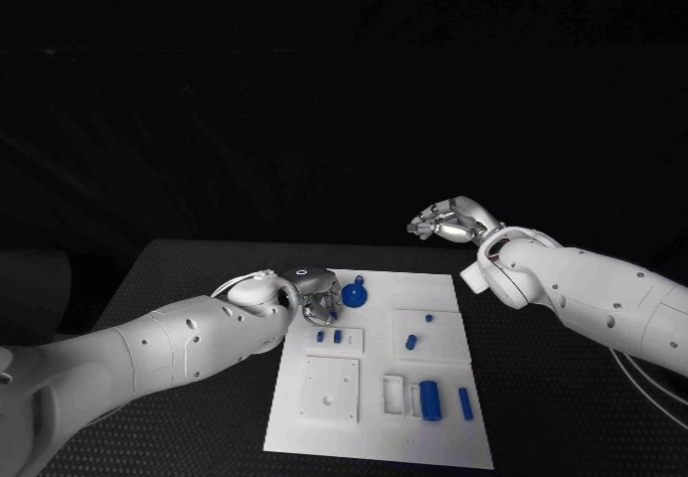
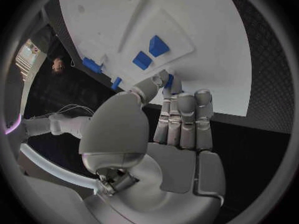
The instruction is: Assemble the parts on the task board
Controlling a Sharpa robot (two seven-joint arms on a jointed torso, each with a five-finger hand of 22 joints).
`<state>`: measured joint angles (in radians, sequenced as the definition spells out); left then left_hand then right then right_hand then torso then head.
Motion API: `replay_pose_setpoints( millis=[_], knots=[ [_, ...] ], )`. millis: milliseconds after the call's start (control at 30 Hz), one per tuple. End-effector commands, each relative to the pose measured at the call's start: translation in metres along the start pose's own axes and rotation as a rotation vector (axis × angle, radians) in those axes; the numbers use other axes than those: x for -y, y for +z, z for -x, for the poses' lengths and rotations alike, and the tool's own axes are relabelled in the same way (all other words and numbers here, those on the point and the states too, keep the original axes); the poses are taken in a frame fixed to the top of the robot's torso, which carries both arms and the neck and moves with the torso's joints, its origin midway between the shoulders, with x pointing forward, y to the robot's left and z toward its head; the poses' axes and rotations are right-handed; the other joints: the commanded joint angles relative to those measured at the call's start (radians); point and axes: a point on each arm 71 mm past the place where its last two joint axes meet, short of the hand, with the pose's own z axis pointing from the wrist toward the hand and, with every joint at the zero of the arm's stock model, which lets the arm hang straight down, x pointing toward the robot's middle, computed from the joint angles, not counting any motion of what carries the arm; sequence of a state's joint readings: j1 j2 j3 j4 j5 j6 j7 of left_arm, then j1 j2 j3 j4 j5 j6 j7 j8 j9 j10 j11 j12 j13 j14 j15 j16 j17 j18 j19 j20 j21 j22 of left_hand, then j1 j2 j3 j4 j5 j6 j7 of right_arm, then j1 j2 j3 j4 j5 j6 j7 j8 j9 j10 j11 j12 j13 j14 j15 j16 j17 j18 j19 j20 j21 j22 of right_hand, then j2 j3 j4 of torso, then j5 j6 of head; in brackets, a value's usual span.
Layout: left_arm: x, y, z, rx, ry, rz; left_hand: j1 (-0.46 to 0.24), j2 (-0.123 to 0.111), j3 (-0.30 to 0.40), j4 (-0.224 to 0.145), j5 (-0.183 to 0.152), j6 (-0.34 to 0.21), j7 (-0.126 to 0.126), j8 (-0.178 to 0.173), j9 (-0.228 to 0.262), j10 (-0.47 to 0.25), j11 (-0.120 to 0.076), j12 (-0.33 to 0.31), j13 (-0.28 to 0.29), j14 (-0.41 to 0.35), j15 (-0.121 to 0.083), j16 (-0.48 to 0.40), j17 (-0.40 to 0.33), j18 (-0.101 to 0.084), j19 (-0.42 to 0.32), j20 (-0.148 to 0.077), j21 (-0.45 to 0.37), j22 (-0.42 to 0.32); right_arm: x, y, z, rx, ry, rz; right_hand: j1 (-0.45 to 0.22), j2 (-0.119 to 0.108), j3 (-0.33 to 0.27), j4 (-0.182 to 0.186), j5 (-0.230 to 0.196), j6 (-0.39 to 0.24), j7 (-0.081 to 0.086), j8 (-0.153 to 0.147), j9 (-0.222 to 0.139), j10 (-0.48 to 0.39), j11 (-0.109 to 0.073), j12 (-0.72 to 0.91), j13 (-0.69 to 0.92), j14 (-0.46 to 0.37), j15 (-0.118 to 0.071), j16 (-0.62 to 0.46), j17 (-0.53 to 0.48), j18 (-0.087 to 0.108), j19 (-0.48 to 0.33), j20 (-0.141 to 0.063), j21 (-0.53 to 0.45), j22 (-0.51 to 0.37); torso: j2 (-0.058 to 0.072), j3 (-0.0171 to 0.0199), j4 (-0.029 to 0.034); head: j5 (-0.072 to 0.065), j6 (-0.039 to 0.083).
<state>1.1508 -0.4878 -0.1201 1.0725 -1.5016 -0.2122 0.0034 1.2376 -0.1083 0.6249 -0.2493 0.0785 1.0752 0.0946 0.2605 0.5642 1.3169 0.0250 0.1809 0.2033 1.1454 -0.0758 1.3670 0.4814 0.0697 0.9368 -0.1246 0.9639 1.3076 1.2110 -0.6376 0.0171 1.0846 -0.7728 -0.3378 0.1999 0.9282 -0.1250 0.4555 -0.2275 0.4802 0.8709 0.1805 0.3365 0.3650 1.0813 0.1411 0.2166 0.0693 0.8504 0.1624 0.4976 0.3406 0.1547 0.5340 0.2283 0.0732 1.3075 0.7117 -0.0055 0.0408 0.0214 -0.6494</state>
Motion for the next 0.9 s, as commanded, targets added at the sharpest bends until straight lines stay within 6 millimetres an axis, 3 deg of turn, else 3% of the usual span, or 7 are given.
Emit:
replay_pose_setpoints(
  millis=[33, 567, 767, 900],
  knots=[
    [0.005, 0.000, -0.014, -0.054, 0.020, -0.011, -0.001, 0.010, 0.005, 0.001, 0.004, 0.001, 0.003, 0.004, -0.002, 0.008, 0.005, 0.003, 0.016, -0.002, -0.005, -0.005, -0.001, 0.017, 0.001, -0.046, 0.000, 0.011, -0.001, 0.000, -0.001, -0.005, 0.001, 0.011, -0.001, 0.008, -0.001, 0.005, 0.004, -0.005, 0.002, -0.005, 0.000, 0.005, 0.004, -0.005, 0.000, -0.004, 0.000, 0.000, -0.002, 0.016, -0.010, 0.000, -0.002, 0.022, 0.000, -0.0002, 0.0000, -0.001, -0.002],
    [0.017, -0.008, -0.024, -0.051, 0.092, -0.067, -0.001, -0.004, 0.005, -0.005, 0.004, 0.002, 0.003, 0.003, -0.003, 0.015, 0.003, 0.004, 0.022, -0.001, -0.008, 0.002, 0.002, 0.014, 0.001, -0.049, 0.002, 0.015, 0.000, -0.001, 0.001, -0.002, 0.000, 0.009, 0.000, 0.008, -0.001, 0.005, 0.004, -0.005, 0.002, -0.005, 0.000, 0.005, 0.004, -0.005, 0.000, -0.004, 0.000, 0.000, -0.002, 0.016, -0.010, 0.000, -0.002, 0.022, 0.000, -0.0010, 0.0017, -0.005, -0.006],
    [0.015, -0.008, -0.022, -0.015, 0.073, -0.064, 0.012, -0.021, 0.009, -0.007, -0.005, -0.089, 0.036, -0.046, -0.027, -0.004, 0.008, 0.008, 0.032, -0.016, -0.002, 0.000, -0.001, 0.009, -0.003, -0.049, -0.001, 0.014, 0.000, -0.001, 0.001, -0.002, 0.000, 0.009, -0.001, 0.008, -0.001, 0.005, 0.004, -0.005, 0.002, -0.005, 0.000, 0.005, 0.004, -0.005, 0.000, -0.004, 0.000, 0.001, -0.002, 0.016, -0.010, 0.000, -0.002, 0.022, 0.000, -0.0011, 0.0014, -0.006, -0.005],
    [0.013, -0.008, -0.022, -0.018, 0.074, -0.051, 0.018, -0.029, 0.008, -0.002, -0.006, -0.137, 0.033, -0.068, -0.039, -0.020, 0.011, 0.017, 0.039, -0.019, 0.000, -0.002, -0.003, 0.008, -0.003, -0.047, -0.003, 0.013, 0.000, -0.001, 0.001, -0.002, 0.000, 0.009, -0.001, 0.008, -0.001, 0.005, 0.004, -0.005, 0.002, -0.005, 0.000, 0.005, 0.004, -0.005, 0.000, -0.004, 0.000, 0.001, -0.002, 0.016, -0.010, 0.000, -0.002, 0.022, 0.000, -0.0014, 0.0007, -0.005, -0.004]
  ],
)
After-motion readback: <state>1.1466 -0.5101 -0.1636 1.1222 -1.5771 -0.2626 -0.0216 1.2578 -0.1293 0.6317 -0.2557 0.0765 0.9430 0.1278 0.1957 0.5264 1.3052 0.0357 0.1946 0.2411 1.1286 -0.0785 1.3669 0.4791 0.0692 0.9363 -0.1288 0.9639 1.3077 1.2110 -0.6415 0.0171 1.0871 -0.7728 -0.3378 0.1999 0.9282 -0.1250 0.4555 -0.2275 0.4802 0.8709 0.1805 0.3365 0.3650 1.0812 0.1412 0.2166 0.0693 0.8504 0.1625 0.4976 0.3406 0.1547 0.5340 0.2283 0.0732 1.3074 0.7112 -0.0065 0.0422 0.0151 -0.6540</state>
